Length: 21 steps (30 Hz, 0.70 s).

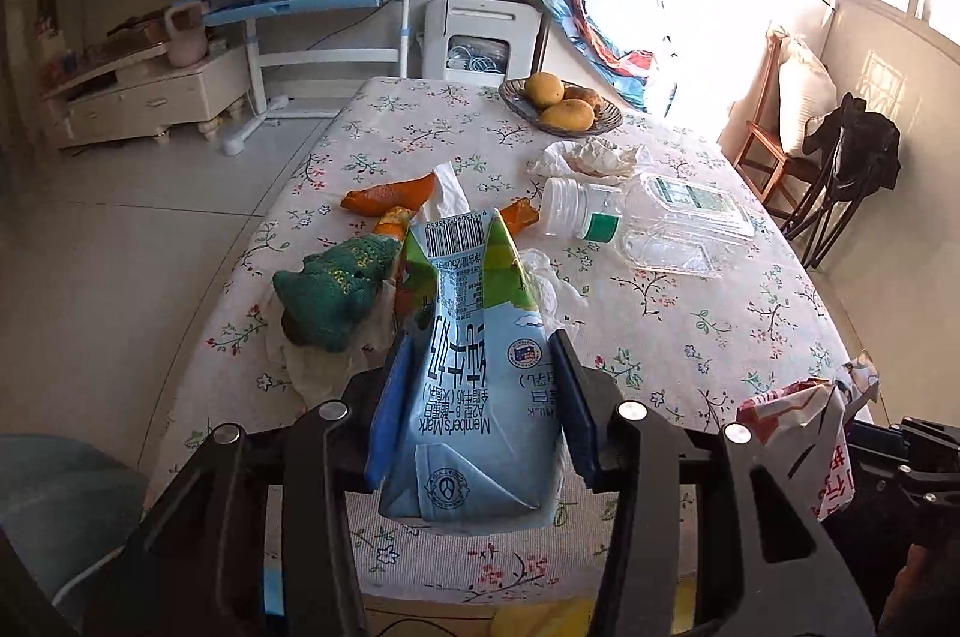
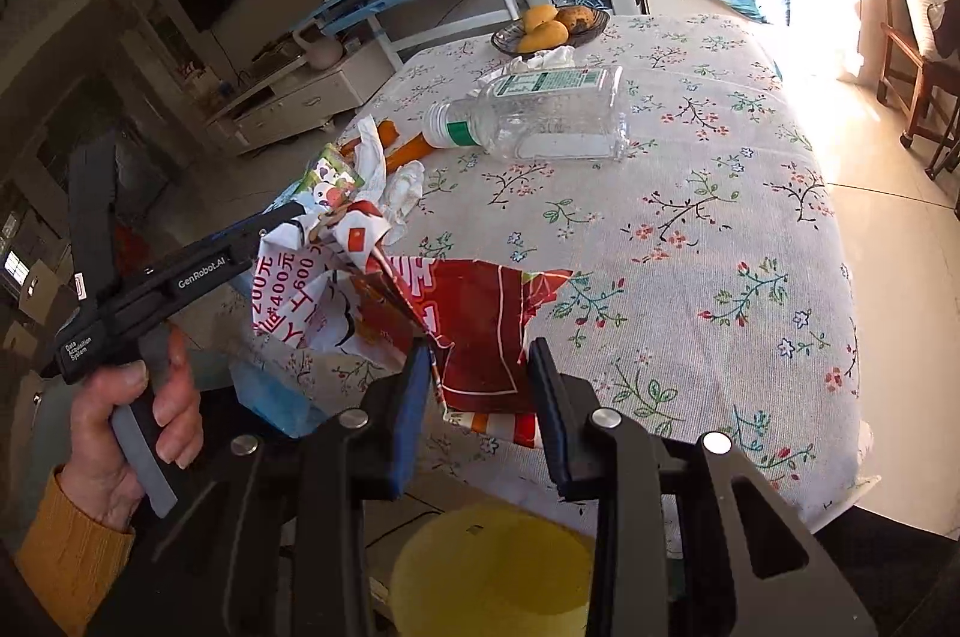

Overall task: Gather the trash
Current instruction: 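Carry the wrapper and carton to the yellow basin and open both tools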

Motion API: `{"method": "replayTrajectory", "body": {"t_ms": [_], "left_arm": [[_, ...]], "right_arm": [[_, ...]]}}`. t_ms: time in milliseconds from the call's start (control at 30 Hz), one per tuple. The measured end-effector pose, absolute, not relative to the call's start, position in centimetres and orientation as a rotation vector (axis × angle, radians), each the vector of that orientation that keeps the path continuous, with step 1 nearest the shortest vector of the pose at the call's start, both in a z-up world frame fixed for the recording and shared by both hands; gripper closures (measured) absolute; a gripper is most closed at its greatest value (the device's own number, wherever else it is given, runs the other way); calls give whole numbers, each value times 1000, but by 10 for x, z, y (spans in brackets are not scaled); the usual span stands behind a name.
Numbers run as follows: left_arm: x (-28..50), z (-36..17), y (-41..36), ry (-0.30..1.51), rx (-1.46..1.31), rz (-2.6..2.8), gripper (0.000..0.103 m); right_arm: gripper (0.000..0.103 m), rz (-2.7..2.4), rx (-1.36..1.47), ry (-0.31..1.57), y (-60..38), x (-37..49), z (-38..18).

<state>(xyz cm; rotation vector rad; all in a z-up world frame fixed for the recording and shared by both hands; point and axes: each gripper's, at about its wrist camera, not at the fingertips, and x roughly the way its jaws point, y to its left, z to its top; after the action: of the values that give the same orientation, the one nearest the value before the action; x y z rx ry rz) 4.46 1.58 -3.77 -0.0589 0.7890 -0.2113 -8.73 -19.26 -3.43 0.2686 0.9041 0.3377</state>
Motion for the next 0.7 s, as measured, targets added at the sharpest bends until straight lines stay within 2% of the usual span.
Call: {"method": "replayTrajectory", "body": {"t_ms": [700], "left_arm": [[-76, -35, 29, 764, -113, -324, 59]], "right_arm": [[65, 395, -245, 1088, -118, -205, -68]]}}
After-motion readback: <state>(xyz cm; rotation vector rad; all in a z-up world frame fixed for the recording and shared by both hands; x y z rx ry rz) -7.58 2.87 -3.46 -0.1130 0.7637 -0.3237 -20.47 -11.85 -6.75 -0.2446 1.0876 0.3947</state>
